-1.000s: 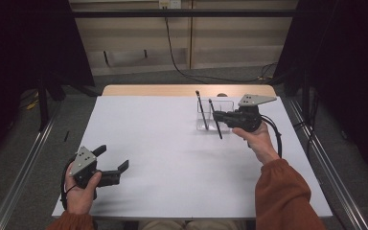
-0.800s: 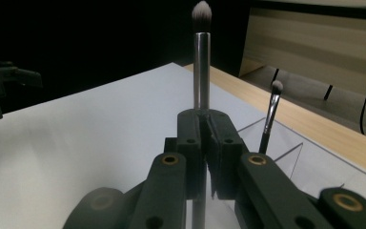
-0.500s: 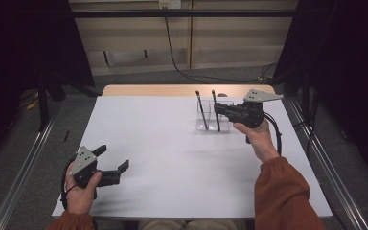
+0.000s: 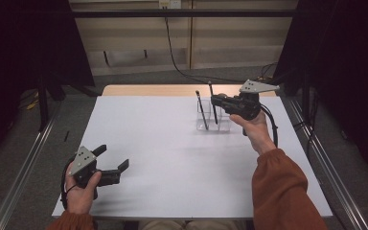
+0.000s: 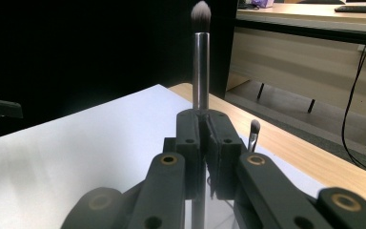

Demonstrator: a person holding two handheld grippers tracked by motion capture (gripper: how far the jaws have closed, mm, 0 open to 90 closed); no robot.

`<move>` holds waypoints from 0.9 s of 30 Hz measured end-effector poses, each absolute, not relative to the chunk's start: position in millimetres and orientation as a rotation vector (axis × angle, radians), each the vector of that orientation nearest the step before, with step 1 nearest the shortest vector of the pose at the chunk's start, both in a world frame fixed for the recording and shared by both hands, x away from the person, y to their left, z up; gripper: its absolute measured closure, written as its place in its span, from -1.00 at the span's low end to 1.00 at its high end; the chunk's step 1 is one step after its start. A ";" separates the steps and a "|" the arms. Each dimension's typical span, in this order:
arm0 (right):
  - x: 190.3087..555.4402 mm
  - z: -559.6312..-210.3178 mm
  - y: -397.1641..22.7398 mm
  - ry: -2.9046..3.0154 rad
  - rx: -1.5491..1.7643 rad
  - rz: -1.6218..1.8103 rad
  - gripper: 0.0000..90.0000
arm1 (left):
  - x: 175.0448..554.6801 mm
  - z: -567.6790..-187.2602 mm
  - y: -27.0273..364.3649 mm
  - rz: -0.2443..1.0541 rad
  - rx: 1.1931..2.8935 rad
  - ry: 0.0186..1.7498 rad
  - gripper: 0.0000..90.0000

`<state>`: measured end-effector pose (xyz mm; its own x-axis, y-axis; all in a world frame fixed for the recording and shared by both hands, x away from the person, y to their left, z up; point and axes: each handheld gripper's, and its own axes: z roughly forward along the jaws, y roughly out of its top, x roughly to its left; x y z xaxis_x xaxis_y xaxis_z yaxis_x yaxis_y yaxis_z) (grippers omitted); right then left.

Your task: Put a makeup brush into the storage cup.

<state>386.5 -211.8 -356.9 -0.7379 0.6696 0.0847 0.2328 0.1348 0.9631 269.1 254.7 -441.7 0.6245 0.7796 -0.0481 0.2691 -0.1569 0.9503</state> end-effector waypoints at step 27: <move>428.5 -341.8 -186.3 2.012 0.922 1.536 0.88 | 268.9 -441.1 256.9 0.569 1.711 0.875 -0.96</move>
